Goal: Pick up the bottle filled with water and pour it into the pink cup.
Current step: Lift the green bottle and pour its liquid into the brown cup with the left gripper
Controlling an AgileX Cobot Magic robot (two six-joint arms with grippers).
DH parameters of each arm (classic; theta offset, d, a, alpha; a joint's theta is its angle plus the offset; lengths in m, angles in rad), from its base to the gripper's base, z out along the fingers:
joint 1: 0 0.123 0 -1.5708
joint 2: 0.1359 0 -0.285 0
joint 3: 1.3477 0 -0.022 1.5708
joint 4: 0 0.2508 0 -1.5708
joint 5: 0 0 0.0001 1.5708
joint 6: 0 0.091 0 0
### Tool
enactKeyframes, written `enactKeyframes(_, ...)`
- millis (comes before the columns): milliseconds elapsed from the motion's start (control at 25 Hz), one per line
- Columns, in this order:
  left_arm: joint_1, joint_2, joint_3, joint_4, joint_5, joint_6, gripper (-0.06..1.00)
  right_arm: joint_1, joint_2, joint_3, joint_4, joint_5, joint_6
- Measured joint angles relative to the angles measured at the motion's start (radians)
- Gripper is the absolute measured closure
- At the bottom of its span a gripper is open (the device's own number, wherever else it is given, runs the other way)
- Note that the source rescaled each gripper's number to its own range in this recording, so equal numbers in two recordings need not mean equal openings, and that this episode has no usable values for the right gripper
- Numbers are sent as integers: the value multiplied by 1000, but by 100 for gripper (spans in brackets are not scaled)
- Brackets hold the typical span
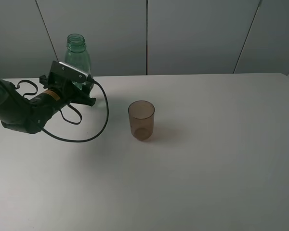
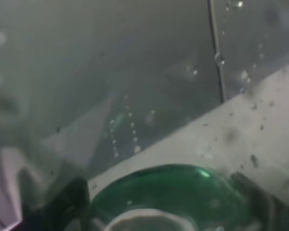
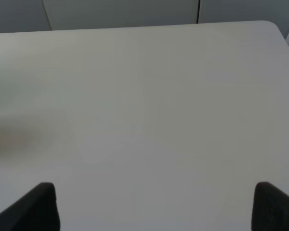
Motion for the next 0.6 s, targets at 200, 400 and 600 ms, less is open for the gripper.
enactKeyframes(200,-2,-7,-113,138,50,9,94,0,0,0,0,0,0)
enactKeyframes(400,-4,-7,-246,243,112,14,94,0,0,0,0,0,0)
enactKeyframes(600,0,-7,-377,414,212,14,94,0,0,0,0,0,0)
